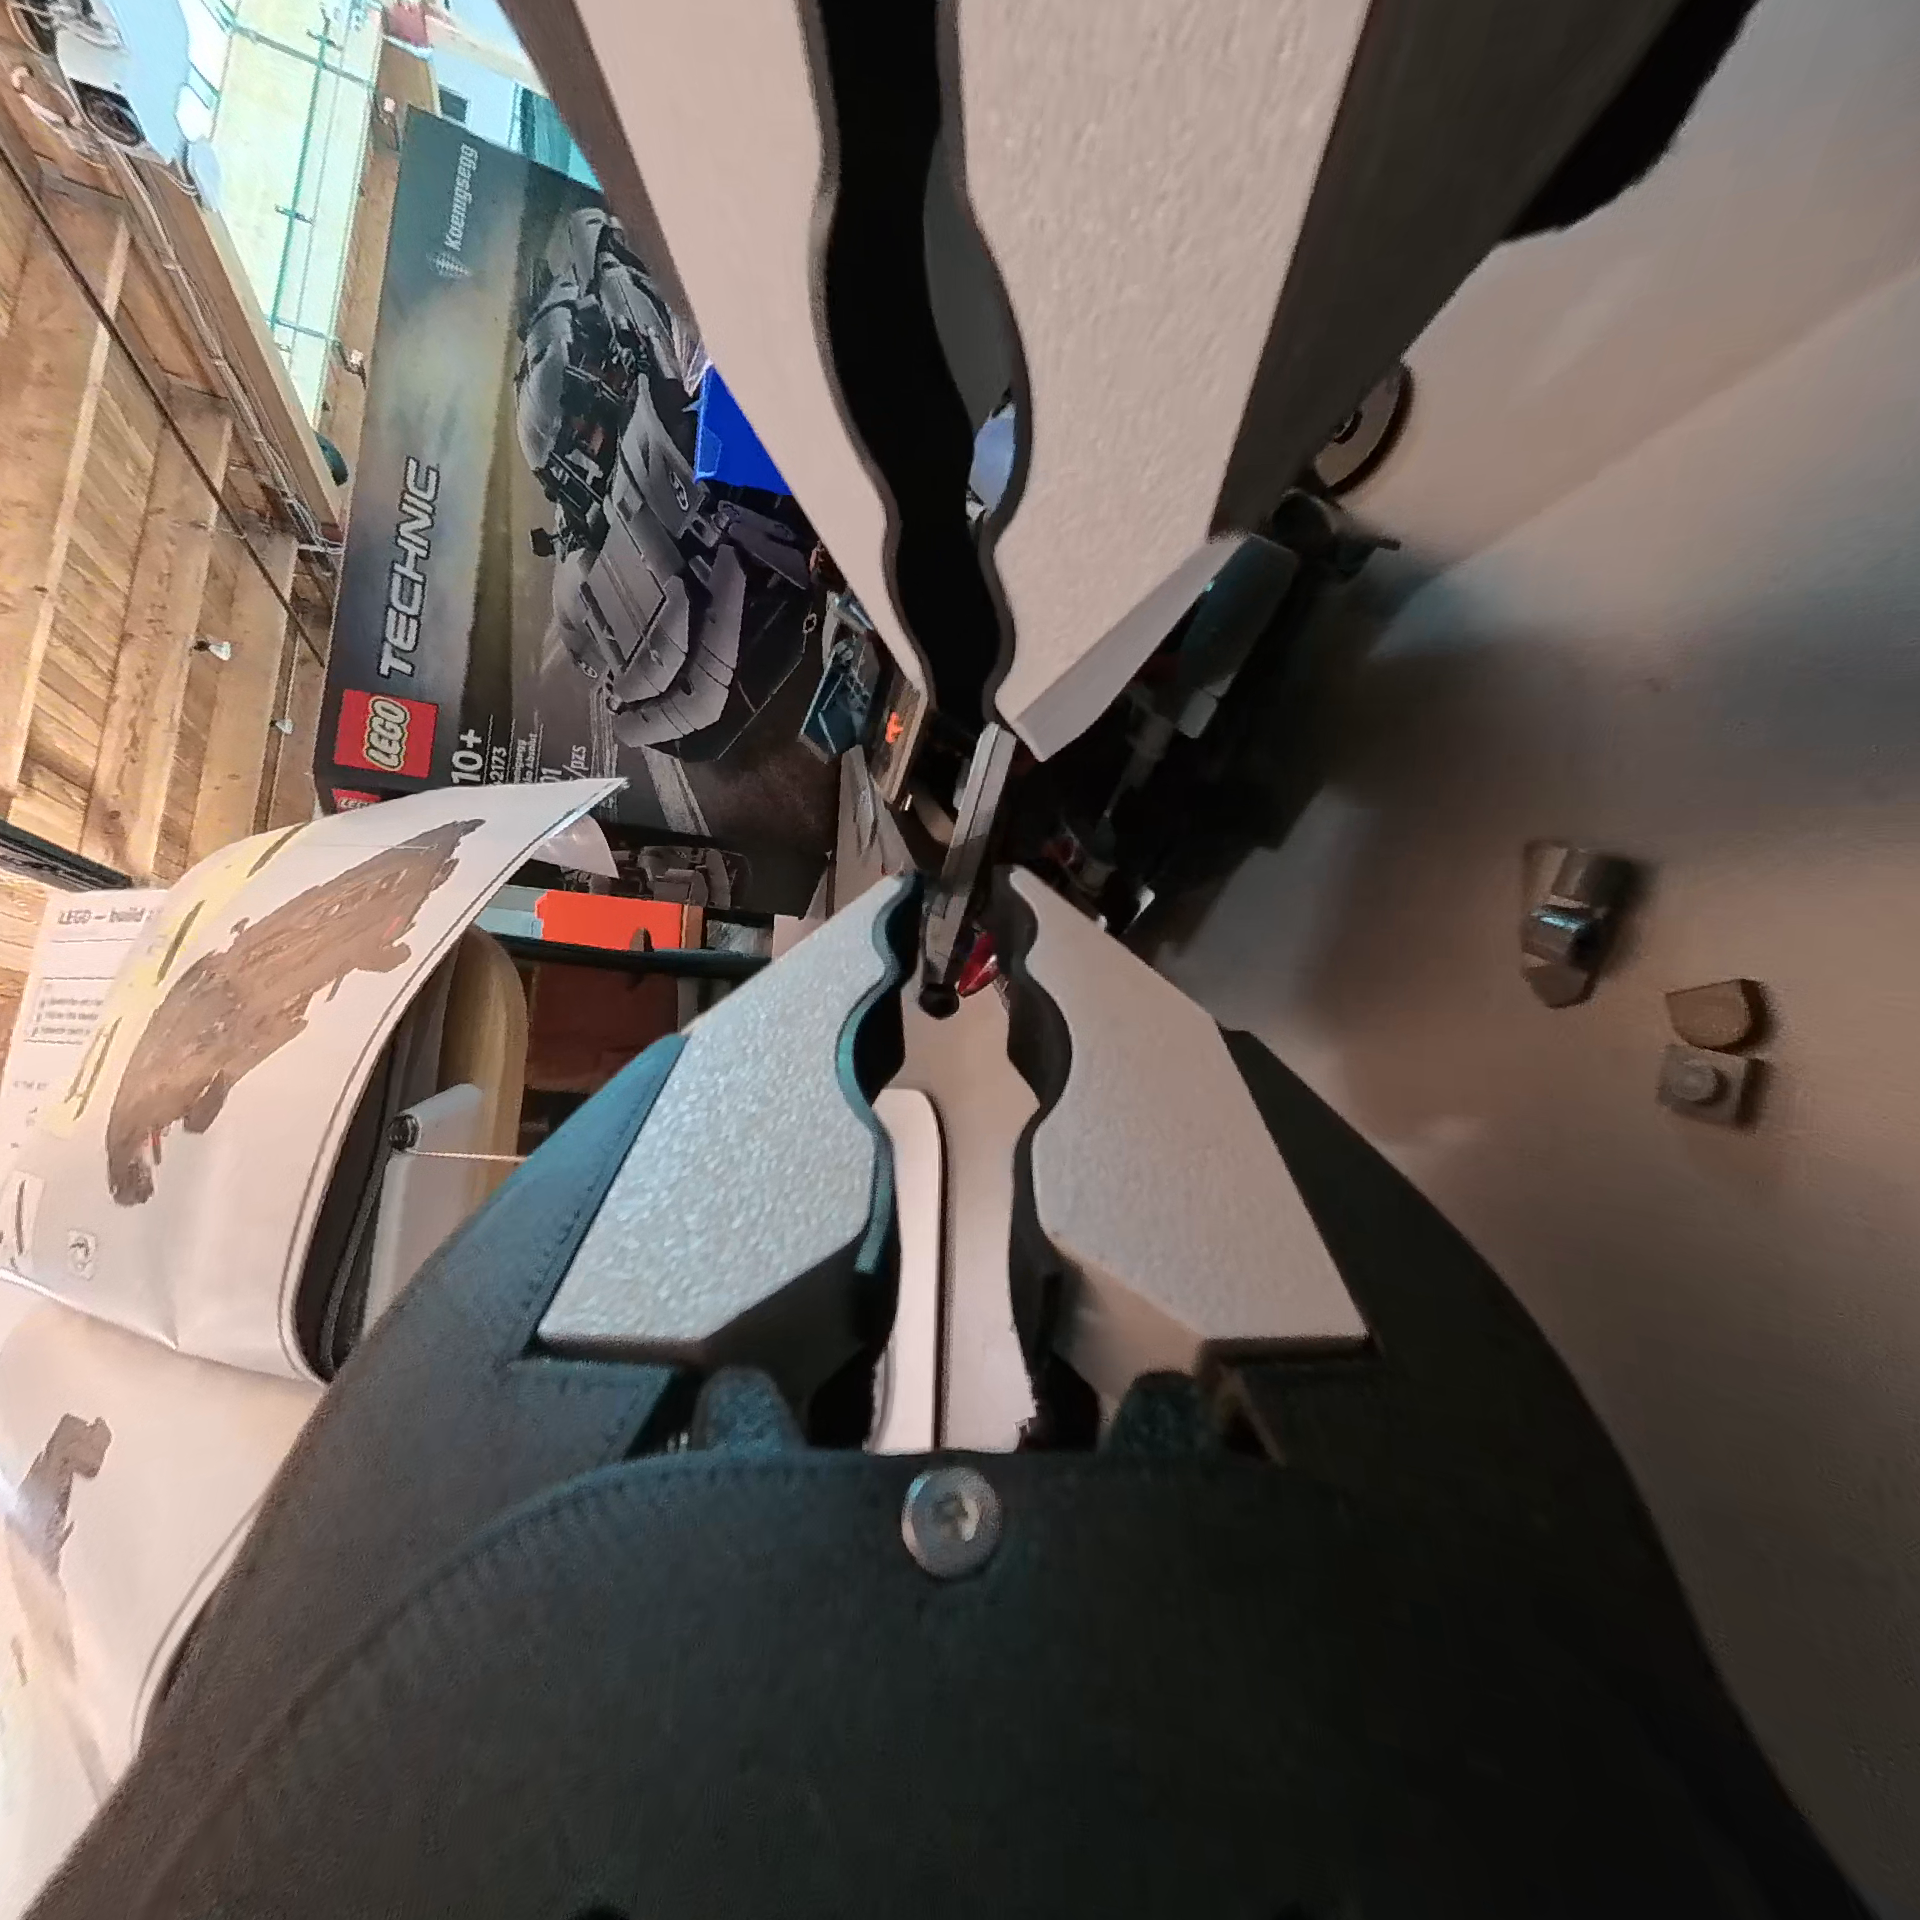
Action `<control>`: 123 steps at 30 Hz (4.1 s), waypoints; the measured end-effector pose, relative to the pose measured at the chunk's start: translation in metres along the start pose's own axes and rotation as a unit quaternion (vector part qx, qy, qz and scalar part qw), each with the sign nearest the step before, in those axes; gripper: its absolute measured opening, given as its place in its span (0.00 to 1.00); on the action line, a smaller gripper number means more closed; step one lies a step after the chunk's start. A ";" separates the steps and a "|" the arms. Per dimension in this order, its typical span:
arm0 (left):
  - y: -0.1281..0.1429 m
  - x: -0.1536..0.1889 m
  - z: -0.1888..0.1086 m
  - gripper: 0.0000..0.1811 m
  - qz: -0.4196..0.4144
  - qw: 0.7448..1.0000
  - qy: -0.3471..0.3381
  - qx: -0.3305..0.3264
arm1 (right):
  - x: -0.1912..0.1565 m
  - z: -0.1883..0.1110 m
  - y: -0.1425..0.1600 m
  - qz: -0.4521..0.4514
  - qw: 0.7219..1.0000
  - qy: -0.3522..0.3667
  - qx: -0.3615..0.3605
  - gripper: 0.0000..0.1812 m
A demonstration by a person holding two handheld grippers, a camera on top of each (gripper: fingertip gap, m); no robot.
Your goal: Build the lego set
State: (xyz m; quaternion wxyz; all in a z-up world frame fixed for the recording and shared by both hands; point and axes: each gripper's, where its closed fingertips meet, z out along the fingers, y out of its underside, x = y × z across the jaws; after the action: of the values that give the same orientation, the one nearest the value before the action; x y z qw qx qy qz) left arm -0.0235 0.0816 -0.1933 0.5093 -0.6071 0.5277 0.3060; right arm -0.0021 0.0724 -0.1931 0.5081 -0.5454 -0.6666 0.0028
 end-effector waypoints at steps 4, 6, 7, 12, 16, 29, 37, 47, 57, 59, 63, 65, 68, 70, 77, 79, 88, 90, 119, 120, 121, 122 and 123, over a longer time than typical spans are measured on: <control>-0.009 0.002 -0.007 0.06 0.011 1.000 0.004 0.016 | 0.000 0.000 0.000 -0.003 1.000 0.001 0.000 0.02; -0.009 0.005 -0.007 0.05 0.015 1.000 0.010 0.014 | -0.001 0.001 0.000 -0.006 1.000 0.002 0.000 0.02; -0.009 0.006 -0.006 0.05 0.016 1.000 0.011 0.012 | 0.000 0.001 0.000 -0.006 1.000 0.002 0.000 0.03; -0.009 0.007 -0.004 0.05 0.010 1.000 0.010 0.013 | 0.000 0.000 0.000 -0.009 1.000 0.004 0.000 0.02; -0.009 0.006 -0.004 0.03 0.010 1.000 0.007 0.011 | 0.000 0.000 0.000 -0.013 1.000 0.007 0.000 0.02; -0.010 0.005 -0.003 0.03 0.007 1.000 0.003 0.010 | -0.008 -0.007 -0.002 -0.028 0.999 -0.016 0.018 0.00; -0.011 0.004 -0.004 0.01 0.006 1.000 0.001 0.012 | -0.005 -0.015 0.002 -0.019 0.999 -0.018 0.036 0.00; -0.011 0.006 -0.003 0.01 0.008 1.000 0.004 0.014 | -0.018 -0.007 0.015 -0.016 0.998 -0.056 0.007 0.00; -0.011 0.007 -0.003 0.01 0.010 1.000 0.005 0.012 | -0.014 -0.011 0.010 0.007 0.998 -0.061 0.030 0.00; -0.011 0.007 -0.003 0.01 0.009 1.000 0.006 0.013 | -0.007 -0.014 0.008 0.014 0.998 -0.045 0.040 0.00; -0.011 0.007 -0.003 0.01 0.008 1.000 0.005 0.013 | -0.004 -0.015 0.007 0.020 0.998 -0.043 0.046 0.00; -0.011 0.007 -0.003 0.01 0.008 1.000 0.005 0.013 | -0.006 -0.013 0.008 0.018 0.998 -0.048 0.041 0.00; -0.011 0.007 -0.002 0.02 0.007 1.000 0.006 0.013 | -0.007 -0.012 0.009 0.022 0.998 -0.053 0.040 0.00; -0.011 0.007 -0.002 0.03 0.008 1.000 0.005 0.012 | -0.007 -0.012 0.009 0.024 0.997 -0.054 0.042 0.00; -0.011 0.006 -0.001 0.03 0.008 1.000 0.002 0.011 | -0.003 -0.015 0.006 0.037 0.996 -0.053 0.055 0.00; -0.010 0.006 -0.001 0.04 0.008 1.000 0.001 0.010 | 0.001 -0.017 0.003 0.040 0.996 -0.045 0.065 0.00; -0.009 0.006 0.000 0.05 0.005 1.000 0.001 0.006 | 0.006 -0.014 0.004 0.041 0.997 -0.032 0.062 0.02; -0.009 0.006 0.000 0.05 0.005 1.000 0.002 0.006 | 0.006 -0.014 0.003 0.036 0.997 -0.029 0.060 0.02; 0.033 -0.021 0.006 0.15 -0.062 0.998 0.009 0.002 | 0.001 -0.001 0.010 0.014 0.999 -0.031 0.027 0.02; 0.036 -0.022 0.008 0.14 -0.057 0.998 0.008 -0.001 | 0.001 -0.001 0.010 0.015 0.999 -0.031 0.028 0.02; 0.036 -0.022 0.010 0.13 -0.056 0.998 0.010 0.001 | 0.001 -0.001 0.010 0.014 0.999 -0.030 0.028 0.02; 0.035 -0.021 0.011 0.13 -0.051 0.999 0.014 0.002 | 0.001 -0.002 0.010 0.014 0.999 -0.029 0.028 0.02; 0.036 -0.020 0.013 0.13 -0.038 0.999 0.016 -0.001 | 0.001 -0.002 0.010 0.013 0.999 -0.029 0.028 0.02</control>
State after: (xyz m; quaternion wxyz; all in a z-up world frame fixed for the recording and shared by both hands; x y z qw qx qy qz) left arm -0.0605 0.1027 -0.1893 0.5113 -0.6323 0.5118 0.2772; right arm 0.0064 0.0766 -0.1971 0.5033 -0.5393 -0.6737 0.0443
